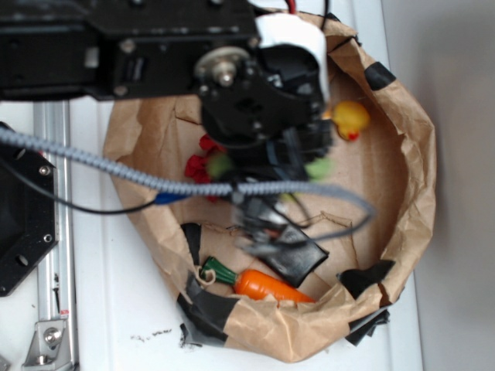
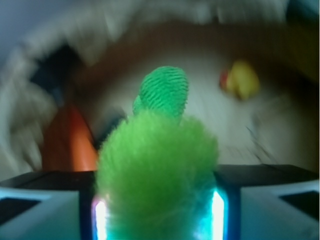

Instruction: Grab the green animal.

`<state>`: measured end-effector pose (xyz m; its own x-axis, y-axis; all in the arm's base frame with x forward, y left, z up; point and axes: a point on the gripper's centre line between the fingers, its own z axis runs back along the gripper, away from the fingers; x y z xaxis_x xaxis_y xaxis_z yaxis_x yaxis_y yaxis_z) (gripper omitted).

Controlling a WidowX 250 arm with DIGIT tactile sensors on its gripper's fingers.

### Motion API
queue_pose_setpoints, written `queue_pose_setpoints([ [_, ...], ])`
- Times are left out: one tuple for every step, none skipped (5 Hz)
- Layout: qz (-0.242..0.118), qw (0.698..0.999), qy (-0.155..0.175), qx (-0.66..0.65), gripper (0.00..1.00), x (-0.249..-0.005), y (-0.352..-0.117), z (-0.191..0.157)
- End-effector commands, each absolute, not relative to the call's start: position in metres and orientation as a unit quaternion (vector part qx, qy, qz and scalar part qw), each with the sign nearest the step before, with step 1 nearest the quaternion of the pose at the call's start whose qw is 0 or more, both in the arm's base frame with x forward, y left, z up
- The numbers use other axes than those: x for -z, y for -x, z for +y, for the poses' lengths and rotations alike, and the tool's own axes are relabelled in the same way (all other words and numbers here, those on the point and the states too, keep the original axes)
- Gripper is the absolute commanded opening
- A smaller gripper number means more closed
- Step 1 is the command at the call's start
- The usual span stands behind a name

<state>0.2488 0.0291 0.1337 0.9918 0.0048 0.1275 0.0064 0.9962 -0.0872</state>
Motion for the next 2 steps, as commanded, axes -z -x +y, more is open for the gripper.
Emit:
queue_pose_setpoints([
  [-0.085, 0.996, 0.028, 0.007, 0.0, -0.163, -0.2608, 0.0317],
  [-0.073, 0.997, 0.019, -0.006, 0.0, -0.162, -0.2612, 0.0344],
])
